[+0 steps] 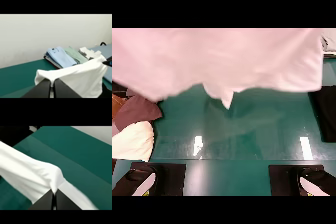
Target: Fold the shirts.
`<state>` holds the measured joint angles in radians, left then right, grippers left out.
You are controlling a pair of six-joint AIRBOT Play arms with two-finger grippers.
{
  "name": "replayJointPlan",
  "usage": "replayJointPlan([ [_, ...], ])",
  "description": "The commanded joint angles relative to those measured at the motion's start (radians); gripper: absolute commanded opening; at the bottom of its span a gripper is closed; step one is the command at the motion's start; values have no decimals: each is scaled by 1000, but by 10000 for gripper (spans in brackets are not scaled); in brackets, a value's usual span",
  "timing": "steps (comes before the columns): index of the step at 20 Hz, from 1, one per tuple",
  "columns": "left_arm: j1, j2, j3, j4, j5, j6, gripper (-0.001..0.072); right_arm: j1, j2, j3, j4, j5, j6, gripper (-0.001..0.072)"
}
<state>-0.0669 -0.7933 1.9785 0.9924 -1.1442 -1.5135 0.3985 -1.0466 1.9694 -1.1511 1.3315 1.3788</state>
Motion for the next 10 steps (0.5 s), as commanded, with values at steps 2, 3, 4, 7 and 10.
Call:
replayJointPlan([
  [2, 1, -21, 11, 47, -13, -6, 26, -1, 40, -53, -64, -11, 111, 16],
  [3, 1, -43, -18, 78, -35, -6, 26, 0, 12, -72, -61, -8, 135, 17],
  [4, 1, -76, -58, 104, -68, -6, 26, 6, -25, -104, -53, -3, 145, 16],
  [7, 1, -202, -216, 130, -159, 0, 27, 42, -164, -251, -57, -4, 169, 16],
  [10, 1, -366, -401, 135, -155, 61, 28, 79, -320, -378, -55, -77, 168, 17],
])
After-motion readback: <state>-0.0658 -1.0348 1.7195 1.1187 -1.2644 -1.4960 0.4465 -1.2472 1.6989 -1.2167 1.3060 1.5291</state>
